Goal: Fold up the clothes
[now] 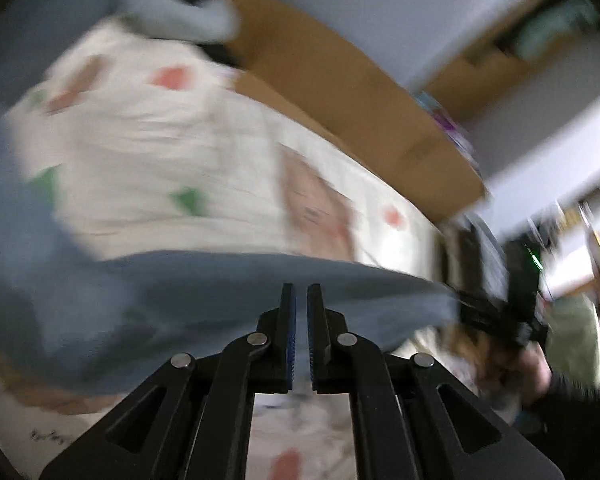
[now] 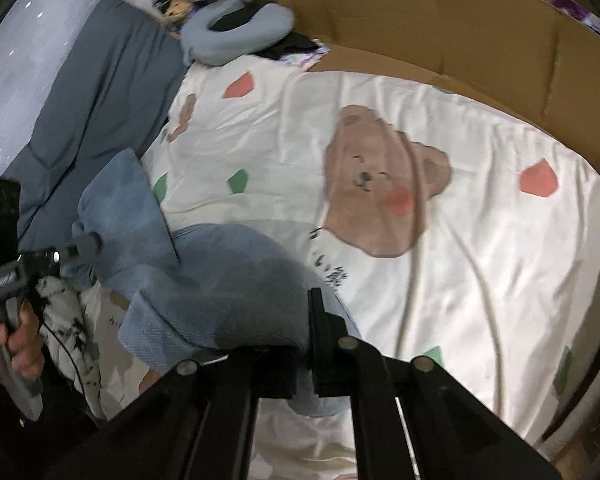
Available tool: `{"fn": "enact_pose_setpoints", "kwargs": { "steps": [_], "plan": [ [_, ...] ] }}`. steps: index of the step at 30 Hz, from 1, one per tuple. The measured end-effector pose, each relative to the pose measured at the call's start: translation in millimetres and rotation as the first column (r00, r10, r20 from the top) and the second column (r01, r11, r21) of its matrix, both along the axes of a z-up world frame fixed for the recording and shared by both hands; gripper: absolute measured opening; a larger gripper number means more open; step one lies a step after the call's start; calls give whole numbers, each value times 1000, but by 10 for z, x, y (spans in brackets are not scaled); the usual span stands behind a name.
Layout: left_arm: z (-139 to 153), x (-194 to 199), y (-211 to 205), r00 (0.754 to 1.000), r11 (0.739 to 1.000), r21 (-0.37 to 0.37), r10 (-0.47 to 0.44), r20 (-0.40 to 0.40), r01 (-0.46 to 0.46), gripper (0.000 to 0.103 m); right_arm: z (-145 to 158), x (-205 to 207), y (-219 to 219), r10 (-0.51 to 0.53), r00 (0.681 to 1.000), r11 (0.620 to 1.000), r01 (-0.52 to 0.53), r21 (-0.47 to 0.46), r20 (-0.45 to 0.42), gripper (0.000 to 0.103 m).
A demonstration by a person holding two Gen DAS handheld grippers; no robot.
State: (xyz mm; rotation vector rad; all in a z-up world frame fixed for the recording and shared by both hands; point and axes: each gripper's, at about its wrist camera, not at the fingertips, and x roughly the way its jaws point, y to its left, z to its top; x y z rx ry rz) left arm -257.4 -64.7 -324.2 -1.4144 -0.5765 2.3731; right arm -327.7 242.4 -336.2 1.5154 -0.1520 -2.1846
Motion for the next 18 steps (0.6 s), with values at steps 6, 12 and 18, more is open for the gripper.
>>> {"fn": "enact_pose_setpoints", "kwargs": {
  "steps": [6,12,18],
  "plan": [
    [-253,37,-920,953,944,-153,302,34,-293,4,-43,-100,287,-74,997,997,74,2,6,4],
    [-563,284,-1511,873,867,-204,479,88,-455,4,37,-224,460,-113,993,993,113,17,-32,4],
    [-657,530,-1910,797,789,-253,596,95,-560,4,347,-540,583,-143,981,989,148,27,-130,4]
  ]
}}
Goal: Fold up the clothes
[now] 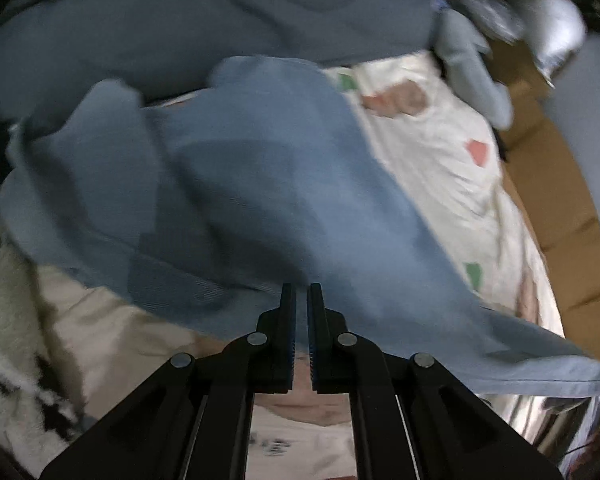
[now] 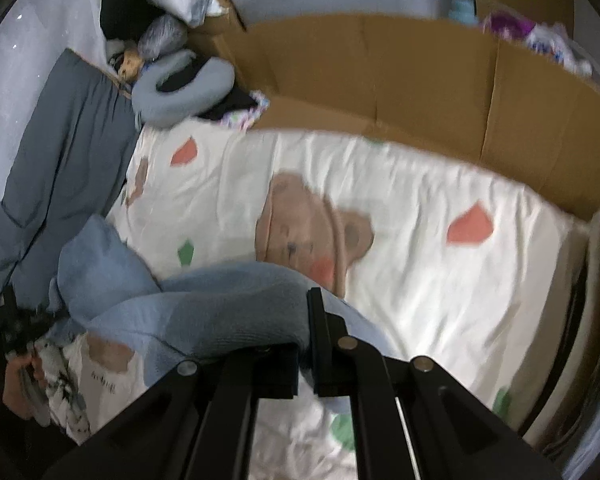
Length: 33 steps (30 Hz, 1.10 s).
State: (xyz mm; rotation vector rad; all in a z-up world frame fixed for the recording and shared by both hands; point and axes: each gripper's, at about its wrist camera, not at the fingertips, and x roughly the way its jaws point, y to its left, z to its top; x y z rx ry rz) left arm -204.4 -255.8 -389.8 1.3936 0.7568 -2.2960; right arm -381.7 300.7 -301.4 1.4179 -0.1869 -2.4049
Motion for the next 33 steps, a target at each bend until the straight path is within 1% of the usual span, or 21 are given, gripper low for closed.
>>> {"fn": "enact_pose_setpoints", "kwargs": {
  "steps": [3,7,13,16,18,20,22,24,26,27,30,33],
  "plan": [
    [-8,110,-151,999,999,-29,32,14,-32,4,212,-201,-9,1,998,1000,0,15,-60,4],
    [30,281,-364,997,994,-80,77,32,-75,4,406,-492,-46,3,993,1000,0,31,-119,4],
    [85,521,-613,989,983,-124,138,42,-132,4,565,-811,-102,9,985,998,3,68,-175,4],
    [127,620,-680,987,976,-163,156,39,-147,4,644,-890,-74,-4,980,998,18,65,-201,4],
    [188,717,-736,985,965,-206,172,23,-164,4,640,-917,-41,-13,978,997,29,71,-208,4],
    [219,779,-811,983,960,-220,183,19,-174,4,590,-925,-9,-18,978,995,37,88,-210,4],
    [215,795,-895,979,958,-216,201,24,-191,4,450,-923,21,-13,981,993,35,114,-194,4],
    [201,775,-973,976,957,-208,216,30,-205,4,241,-909,38,1,986,988,24,150,-165,4],
    [189,757,-1031,975,956,-204,222,31,-212,4,-34,-861,34,27,992,976,1,216,-124,4],
    [186,743,-1054,973,955,-205,227,36,-215,4,-145,-827,41,33,994,973,-9,232,-103,4],
    [202,711,-1125,969,951,-203,245,42,-232,4,-391,-712,91,38,998,971,-26,237,-49,5],
    [232,663,-1189,965,949,-195,260,40,-247,4,-525,-609,181,30,999,972,-26,233,-16,5]
  ]
}}
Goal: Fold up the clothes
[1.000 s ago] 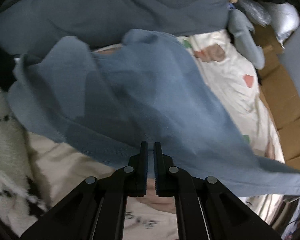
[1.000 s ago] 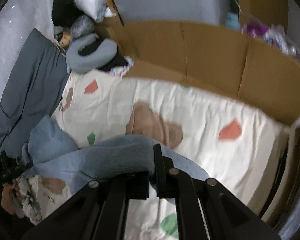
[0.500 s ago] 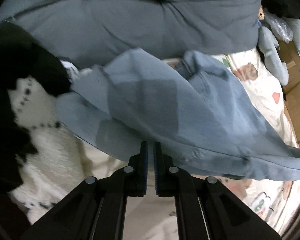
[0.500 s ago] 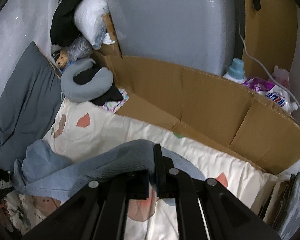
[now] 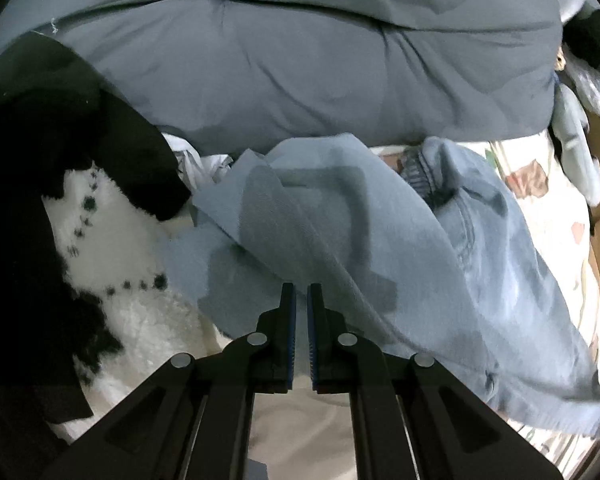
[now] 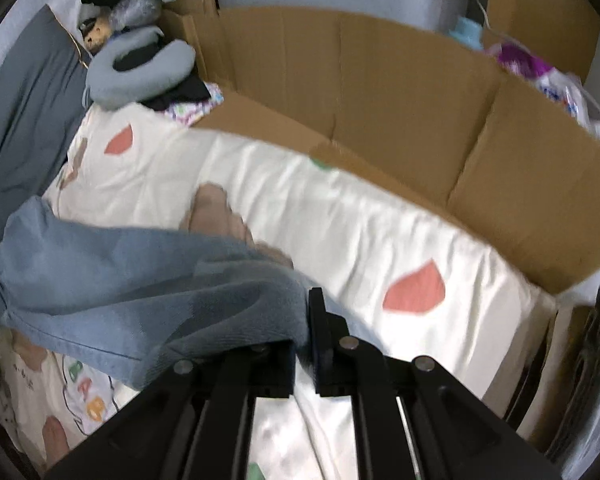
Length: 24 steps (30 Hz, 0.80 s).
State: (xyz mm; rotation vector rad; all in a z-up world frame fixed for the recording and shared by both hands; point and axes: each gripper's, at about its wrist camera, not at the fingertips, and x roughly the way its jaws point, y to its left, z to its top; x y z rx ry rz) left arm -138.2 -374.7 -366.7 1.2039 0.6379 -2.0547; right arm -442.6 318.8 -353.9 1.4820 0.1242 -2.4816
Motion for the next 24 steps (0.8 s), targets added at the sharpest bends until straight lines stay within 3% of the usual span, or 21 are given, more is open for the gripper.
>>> {"fn": "enact_pose_setpoints", "kwargs": {
  "steps": [7,8,9,11,19,24],
  "plan": [
    [55,-225,-145,999,1000,-5,2,38,-2,6,-137,247,171,-38,996,999,40,-19,85,14],
    [31,-258,-167,999,1000,-1,4,52,-4,16,-157,307,180,-35,995,999,37,-17,98,15],
    [8,-291,-189,998,1000,4,5,65,-5,43,-175,365,184,-31,994,999,33,-17,109,16],
    [-27,-345,-225,996,1000,-6,15,93,-15,65,-202,480,192,-22,991,1000,25,-16,128,21],
    [-206,-527,-557,971,997,-57,54,235,-42,65,-245,920,270,-22,979,998,32,-47,201,27],
    [-461,-589,-804,946,999,-31,23,323,-14,65,-224,1088,352,-57,974,995,73,-66,221,29]
  ]
}}
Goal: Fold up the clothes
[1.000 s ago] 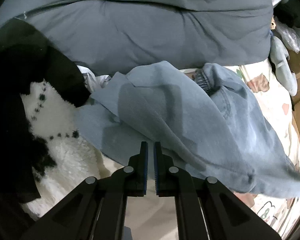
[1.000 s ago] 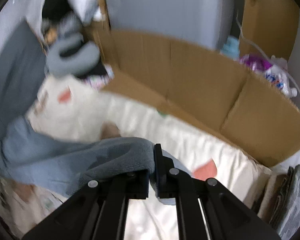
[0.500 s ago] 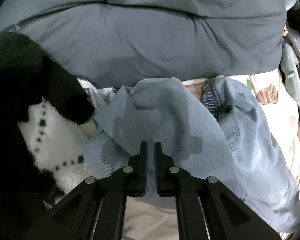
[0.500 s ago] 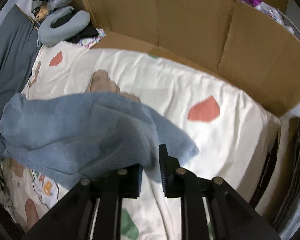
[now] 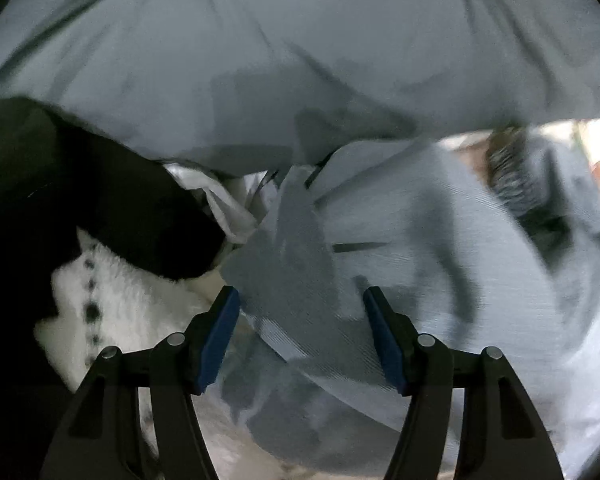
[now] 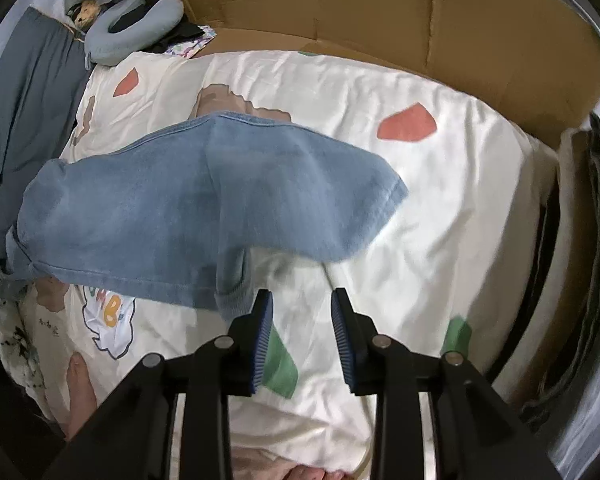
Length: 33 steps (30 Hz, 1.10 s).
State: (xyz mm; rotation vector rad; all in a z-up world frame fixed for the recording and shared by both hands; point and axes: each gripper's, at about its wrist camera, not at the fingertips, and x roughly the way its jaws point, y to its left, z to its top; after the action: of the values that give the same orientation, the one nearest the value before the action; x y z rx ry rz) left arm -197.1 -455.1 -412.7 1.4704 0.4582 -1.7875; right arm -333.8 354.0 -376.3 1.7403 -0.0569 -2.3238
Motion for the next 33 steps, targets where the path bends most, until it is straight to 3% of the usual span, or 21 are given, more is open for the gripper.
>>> {"fn": "enact_pose_setpoints", "kwargs": {
  "steps": [11,15,18,24,33],
  "plan": [
    [-1,3,-55,998,999,37,-30,55,28,64,37,234,259,-71,997,995,72,-66,14,29],
    [72,100,-52,1000,996,86,-7,21,5,31,106,254,307,-82,997,994,82,-70,-3,29],
    [144,148,-11,1000,995,103,-4,6,3,13,156,255,335,-99,995,992,97,-80,-18,29],
    [348,185,103,999,994,97,-42,0,42,7,215,243,322,-117,992,987,112,-111,-43,29],
    [948,76,472,986,979,139,-136,-98,149,5,270,205,288,-129,990,982,119,-150,-60,29]
  ]
}}
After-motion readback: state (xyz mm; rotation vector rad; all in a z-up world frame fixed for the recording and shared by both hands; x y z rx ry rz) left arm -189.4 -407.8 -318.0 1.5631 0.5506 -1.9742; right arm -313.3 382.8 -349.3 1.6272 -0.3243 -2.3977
